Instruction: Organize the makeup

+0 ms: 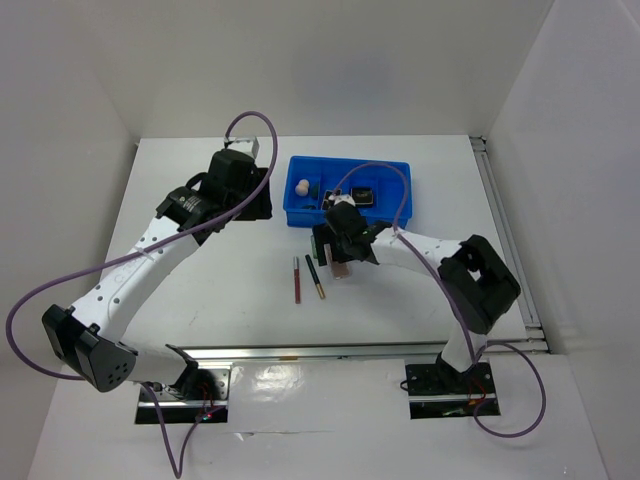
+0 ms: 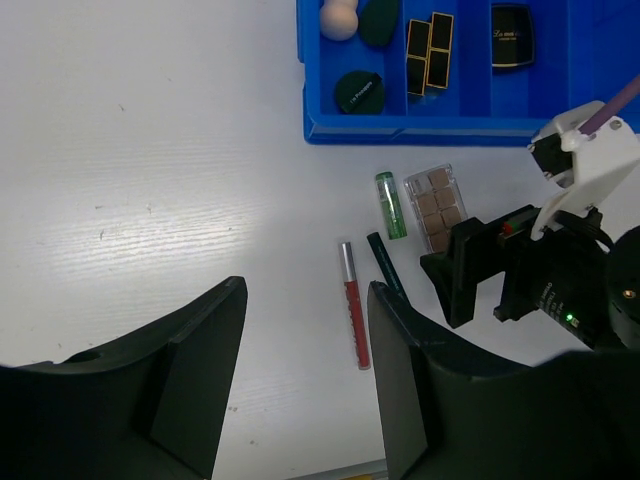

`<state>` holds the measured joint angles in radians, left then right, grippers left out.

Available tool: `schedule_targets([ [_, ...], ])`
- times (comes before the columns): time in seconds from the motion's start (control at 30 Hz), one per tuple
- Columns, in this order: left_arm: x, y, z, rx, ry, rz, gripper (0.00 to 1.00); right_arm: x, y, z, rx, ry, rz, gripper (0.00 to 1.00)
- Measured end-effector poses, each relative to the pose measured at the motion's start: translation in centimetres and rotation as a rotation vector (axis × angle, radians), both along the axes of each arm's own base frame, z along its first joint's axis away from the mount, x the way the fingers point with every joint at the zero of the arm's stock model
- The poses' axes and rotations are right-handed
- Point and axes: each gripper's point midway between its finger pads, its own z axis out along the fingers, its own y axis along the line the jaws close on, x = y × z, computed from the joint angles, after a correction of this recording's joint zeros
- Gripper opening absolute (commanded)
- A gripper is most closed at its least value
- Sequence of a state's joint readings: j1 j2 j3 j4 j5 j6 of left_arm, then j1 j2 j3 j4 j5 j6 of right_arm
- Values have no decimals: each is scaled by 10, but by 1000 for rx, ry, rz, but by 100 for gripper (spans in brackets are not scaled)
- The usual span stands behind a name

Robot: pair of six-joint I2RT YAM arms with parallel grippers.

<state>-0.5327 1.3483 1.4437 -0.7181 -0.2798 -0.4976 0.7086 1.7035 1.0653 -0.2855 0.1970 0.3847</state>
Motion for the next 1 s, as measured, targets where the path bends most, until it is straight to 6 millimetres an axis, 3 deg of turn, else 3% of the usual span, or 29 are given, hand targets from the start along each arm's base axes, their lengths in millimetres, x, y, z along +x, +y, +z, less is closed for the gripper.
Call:
schedule_targets([
  [0.37, 0, 0, 0, -2, 1, 1, 65, -2, -9, -39, -84, 48, -8, 100],
  [0.53, 0, 0, 0, -3, 0, 1, 65, 6, -11, -39, -89, 7, -27, 76],
  [0.57, 0, 0, 0, -3, 1, 1, 65, 7, -12, -39, -90, 2, -30, 64],
  [0.67, 0, 0, 0, -3, 1, 1, 65, 9, -12, -39, -88, -10, -42, 50],
  [0.8, 0, 0, 0, -4, 1, -1, 65, 5, -11, -37, -88, -16, -48, 47],
  [0.9, 0, -1, 0, -2, 1, -4, 65, -11, -15, -34, -104, 3, -40, 45],
  [1.0, 1, -1, -1, 0, 4, -4, 65, -24, -17, -14, -102, -4, -30, 45],
])
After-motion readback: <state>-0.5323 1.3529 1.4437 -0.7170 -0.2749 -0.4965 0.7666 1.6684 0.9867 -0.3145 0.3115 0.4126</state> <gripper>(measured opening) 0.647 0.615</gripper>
